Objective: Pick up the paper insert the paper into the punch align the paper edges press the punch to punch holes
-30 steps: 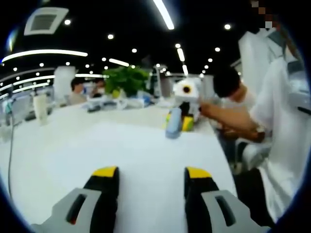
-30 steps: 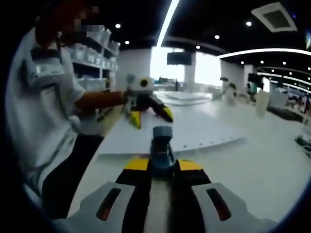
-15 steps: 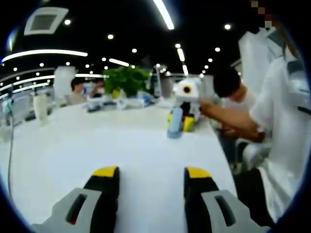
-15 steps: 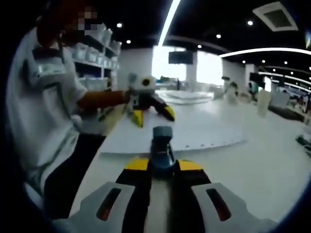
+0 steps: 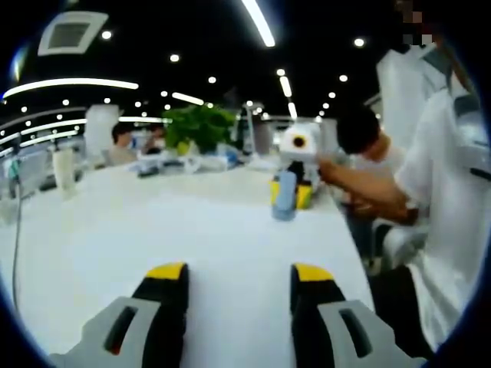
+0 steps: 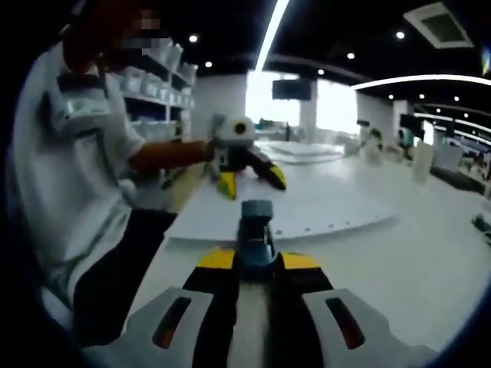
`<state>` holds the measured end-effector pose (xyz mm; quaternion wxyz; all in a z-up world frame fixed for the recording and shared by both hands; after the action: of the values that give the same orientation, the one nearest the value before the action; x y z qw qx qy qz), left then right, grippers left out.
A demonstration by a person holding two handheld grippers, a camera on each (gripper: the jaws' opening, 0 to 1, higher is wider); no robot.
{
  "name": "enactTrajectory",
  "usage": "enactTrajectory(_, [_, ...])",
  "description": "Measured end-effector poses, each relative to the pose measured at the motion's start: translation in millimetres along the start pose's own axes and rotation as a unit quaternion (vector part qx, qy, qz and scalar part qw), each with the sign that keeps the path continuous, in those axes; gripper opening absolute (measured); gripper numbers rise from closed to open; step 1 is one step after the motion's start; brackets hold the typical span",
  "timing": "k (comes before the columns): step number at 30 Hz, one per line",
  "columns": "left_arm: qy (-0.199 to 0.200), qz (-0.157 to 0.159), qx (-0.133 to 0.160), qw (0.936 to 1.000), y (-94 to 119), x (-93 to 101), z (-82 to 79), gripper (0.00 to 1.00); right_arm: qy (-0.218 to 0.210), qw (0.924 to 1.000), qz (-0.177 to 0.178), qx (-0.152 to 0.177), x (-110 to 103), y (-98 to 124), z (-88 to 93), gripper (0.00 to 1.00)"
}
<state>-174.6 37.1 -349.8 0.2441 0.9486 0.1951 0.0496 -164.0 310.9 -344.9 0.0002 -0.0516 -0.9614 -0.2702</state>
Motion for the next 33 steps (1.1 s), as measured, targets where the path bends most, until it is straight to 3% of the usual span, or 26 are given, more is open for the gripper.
enactTrajectory(33, [-0.006,0.005,0.000,1.0000,0.4,3.1,0.3,0.56,-0.001,1.0000,-0.002,-0.001,-2.7,-2.1,-0.4,0.23])
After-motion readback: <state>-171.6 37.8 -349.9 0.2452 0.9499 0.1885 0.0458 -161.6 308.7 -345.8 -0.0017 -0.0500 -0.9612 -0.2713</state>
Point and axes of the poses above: the point that each gripper's makers call its tool centre point, and the gripper's own axes: y roughly backward along the fingers, x roughly to its right, z roughly out of its underside, the point moved 8 cm from there along y, roughly backward along the fingers, and after that the axes turned 13 degrees about -x, right-handed, at the moved point
